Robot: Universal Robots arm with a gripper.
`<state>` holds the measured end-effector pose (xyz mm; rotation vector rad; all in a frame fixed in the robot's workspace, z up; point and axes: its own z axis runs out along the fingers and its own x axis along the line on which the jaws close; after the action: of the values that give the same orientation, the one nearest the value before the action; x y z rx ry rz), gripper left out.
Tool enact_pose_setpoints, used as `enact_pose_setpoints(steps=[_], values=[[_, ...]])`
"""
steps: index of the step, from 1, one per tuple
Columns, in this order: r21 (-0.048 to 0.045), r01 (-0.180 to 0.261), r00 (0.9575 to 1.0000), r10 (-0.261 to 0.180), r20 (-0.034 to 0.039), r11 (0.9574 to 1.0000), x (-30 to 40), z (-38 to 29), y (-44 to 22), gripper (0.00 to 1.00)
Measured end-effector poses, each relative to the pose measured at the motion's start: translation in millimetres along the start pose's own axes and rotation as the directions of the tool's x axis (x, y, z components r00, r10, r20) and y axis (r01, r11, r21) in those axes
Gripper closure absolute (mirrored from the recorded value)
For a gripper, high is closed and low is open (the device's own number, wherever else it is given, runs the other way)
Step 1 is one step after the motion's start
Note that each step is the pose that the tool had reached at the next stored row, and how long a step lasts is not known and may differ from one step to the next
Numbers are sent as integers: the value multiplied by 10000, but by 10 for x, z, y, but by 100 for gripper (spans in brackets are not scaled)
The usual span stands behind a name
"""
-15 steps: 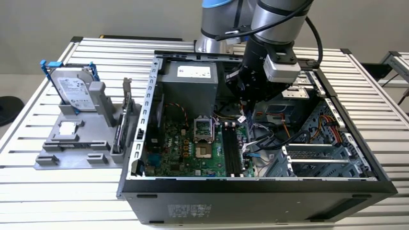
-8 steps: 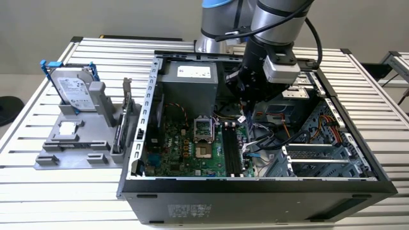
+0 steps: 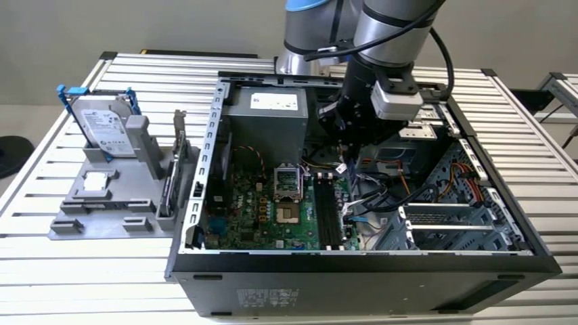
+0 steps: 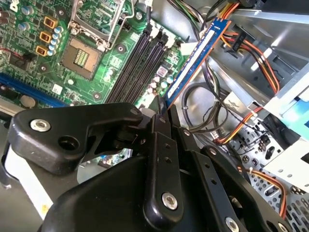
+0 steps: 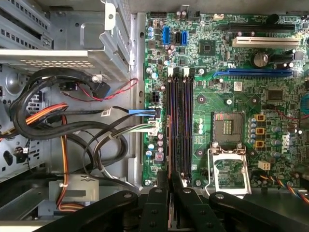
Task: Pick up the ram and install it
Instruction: 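Insert the ram into the slot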
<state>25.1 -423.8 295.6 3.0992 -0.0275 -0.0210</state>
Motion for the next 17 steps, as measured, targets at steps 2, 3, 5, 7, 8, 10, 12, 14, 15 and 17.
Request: enact_pose_setpoints(steps=[2,3,5,7,8,10,12,14,15,17], values=[[-1,0,10000,0,0,10000,0,9,0,100],[0,0,10000,0,0,10000,0,15,-1,100],[-1,1,10000,-1,0,10000,1,31,-1,100],[0,0,10000,0,-1,10000,1,48,-2,100],[-1,0,10000,0,0,10000,1,53,-2,100],[-4,1,10000,-1,1,10000,1,56,-2,100],[-3,0,10000,0,0,10000,1,59,-2,100],[-2,0,10000,0,0,10000,1,60,-2,100],[-1,0,10000,0,0,10000,1,60,-3,100],[-1,0,10000,0,0,10000,1,61,-2,100]])
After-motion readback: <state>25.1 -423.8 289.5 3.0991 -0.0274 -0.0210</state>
